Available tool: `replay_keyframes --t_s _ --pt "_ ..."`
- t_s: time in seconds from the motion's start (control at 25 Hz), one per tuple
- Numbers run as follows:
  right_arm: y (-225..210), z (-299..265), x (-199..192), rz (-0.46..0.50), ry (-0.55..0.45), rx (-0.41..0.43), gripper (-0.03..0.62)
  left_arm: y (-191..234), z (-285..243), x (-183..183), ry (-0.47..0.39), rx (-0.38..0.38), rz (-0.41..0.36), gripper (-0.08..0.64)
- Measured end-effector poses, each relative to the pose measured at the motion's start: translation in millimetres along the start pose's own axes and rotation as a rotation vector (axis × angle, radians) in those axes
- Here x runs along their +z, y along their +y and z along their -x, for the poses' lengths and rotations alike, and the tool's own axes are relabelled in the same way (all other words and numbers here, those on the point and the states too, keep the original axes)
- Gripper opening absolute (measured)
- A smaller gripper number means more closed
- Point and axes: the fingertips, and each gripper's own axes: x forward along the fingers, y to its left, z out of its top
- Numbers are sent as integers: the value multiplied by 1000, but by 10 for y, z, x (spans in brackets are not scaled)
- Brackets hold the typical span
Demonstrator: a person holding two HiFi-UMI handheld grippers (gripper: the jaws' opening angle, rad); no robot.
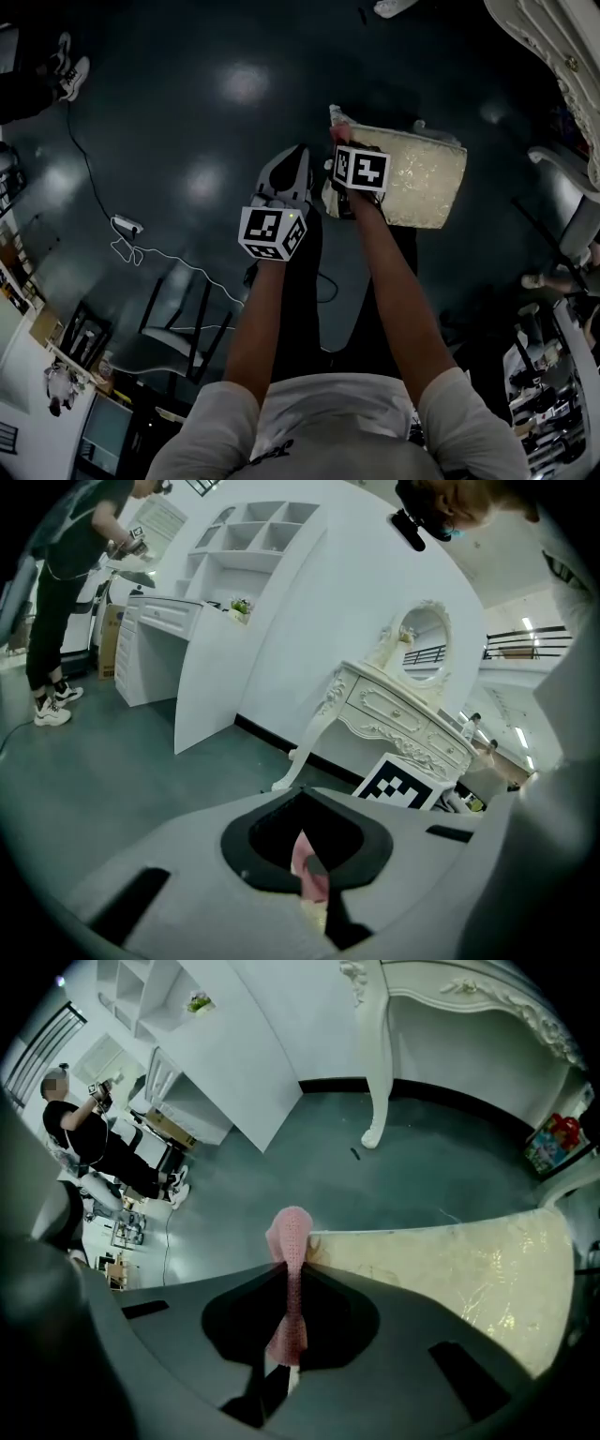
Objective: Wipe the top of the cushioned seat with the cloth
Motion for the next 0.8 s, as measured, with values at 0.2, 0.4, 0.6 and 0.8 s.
replay_keyframes --t_s 0.2,0.4,0.6,0.8 --pt "-121 37 12 -15 -2 12 23 -97 -73 -13 2 -11 -12 14" --pt "-218 117 7 -3 -16 47 23 -263 -169 -115 20 -29 -29 14" --pt "-393 201 15 -1 -33 72 23 -496 -303 -277 41 -48 -38 14" --pt "-769 353 31 -5 -55 67 23 -790 -467 -453 64 -74 -47 14"
